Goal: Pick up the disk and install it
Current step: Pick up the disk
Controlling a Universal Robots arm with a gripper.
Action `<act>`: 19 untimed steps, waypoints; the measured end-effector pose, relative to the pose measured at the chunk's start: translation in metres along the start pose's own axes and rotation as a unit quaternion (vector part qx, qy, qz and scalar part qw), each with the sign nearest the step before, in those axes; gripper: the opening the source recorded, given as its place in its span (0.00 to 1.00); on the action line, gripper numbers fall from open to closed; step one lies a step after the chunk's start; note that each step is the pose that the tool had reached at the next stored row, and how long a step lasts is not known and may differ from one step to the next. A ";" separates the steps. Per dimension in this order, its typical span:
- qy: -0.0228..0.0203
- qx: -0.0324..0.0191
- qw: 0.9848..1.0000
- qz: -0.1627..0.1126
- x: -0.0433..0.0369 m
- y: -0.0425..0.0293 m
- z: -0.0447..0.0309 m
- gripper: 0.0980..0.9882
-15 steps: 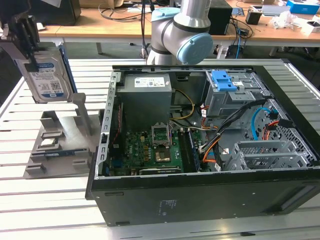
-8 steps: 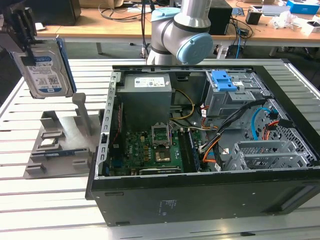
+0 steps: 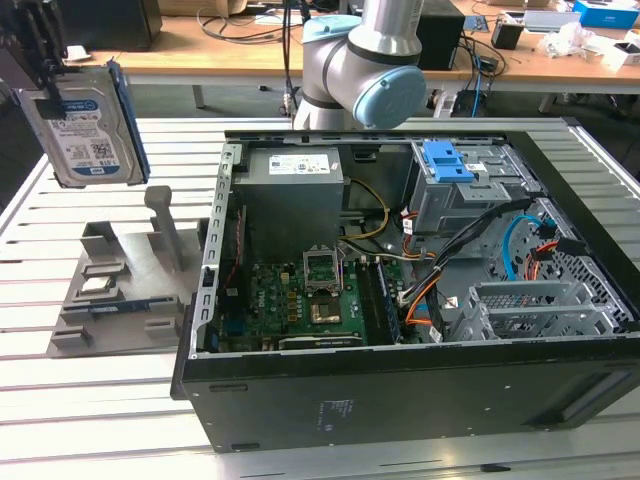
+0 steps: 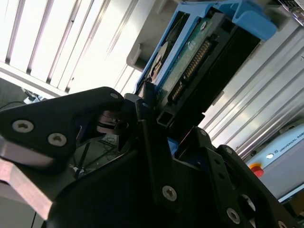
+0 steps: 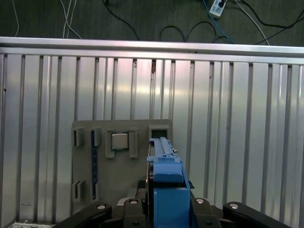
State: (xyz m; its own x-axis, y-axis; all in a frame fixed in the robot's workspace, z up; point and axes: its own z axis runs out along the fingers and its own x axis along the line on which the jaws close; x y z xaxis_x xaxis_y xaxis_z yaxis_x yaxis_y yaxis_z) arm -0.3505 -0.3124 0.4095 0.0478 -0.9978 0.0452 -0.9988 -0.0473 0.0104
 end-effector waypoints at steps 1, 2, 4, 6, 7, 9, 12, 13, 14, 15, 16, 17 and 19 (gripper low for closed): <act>0.000 0.000 1.000 0.000 0.0001 0.0000 -0.0014 0.30; 0.000 0.000 1.000 0.000 0.0001 0.0000 -0.0032 0.30; 0.000 0.000 1.000 0.000 0.0003 0.0001 -0.0066 0.30; 0.000 0.000 1.000 0.000 0.0005 0.0001 -0.0114 0.30; 0.000 0.000 1.000 0.000 0.0006 0.0001 -0.0127 0.30; 0.000 0.000 1.000 0.000 0.0008 0.0002 -0.0178 0.30; 0.000 0.000 1.000 0.000 0.0011 0.0003 -0.0245 0.30; 0.000 0.000 1.000 0.000 0.0012 0.0003 -0.0263 0.30; 0.000 0.000 1.000 0.000 0.0013 0.0003 -0.0290 0.30; 0.000 0.000 1.000 0.000 0.0014 0.0003 -0.0311 0.30; 0.000 0.000 1.000 0.000 0.0015 0.0004 -0.0326 0.30; 0.000 0.000 1.000 0.000 0.0015 0.0004 -0.0344 0.30; 0.000 0.000 1.000 0.000 0.0017 0.0004 -0.0376 0.30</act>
State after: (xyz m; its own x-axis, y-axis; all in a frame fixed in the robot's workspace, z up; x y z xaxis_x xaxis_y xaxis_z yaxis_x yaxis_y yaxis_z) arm -0.3505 -0.3124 0.4472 0.0477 -0.9978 0.0451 -0.9988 -0.0473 0.0104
